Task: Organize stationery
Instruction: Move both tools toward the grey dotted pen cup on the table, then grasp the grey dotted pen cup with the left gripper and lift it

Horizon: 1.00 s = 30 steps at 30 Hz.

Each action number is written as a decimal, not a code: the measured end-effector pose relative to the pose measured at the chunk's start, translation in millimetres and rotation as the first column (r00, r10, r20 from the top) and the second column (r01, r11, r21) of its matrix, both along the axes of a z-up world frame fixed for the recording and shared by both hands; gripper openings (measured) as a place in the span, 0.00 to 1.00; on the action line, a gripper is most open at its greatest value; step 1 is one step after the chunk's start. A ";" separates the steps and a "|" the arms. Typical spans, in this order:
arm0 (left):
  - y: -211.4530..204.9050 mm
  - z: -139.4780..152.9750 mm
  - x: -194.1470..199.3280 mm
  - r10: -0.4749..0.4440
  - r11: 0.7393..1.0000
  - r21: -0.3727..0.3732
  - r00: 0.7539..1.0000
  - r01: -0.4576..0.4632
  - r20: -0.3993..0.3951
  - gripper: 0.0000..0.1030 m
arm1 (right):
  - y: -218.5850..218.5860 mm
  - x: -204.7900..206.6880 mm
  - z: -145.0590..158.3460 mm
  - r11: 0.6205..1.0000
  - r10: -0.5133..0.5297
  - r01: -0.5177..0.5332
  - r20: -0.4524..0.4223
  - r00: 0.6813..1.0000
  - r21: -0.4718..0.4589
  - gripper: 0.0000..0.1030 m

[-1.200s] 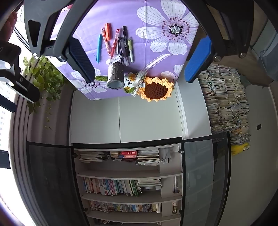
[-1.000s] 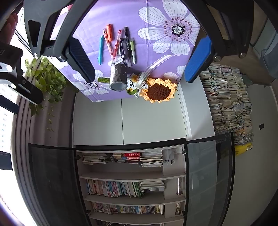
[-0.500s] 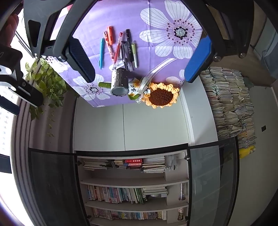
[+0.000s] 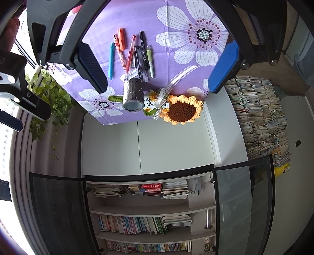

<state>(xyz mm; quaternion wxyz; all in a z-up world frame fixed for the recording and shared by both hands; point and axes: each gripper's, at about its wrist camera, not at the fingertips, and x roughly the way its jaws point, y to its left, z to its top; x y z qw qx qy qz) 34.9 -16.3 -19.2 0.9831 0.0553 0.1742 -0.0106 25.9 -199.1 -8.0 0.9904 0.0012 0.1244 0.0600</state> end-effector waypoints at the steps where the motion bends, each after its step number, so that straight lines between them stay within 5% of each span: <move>1: 0.1 -1.0 2.2 -0.001 1.000 0.001 1.000 0.001 -0.005 0.99 | 0.0 1.7 -0.2 1.000 0.000 0.000 -0.004 1.000 0.000 1.00; 30: -14.3 -31.3 77.6 -0.019 0.998 0.049 0.991 0.026 -0.132 0.99 | -5.7 77.5 -29.3 1.000 0.000 0.004 -0.161 0.987 0.029 1.00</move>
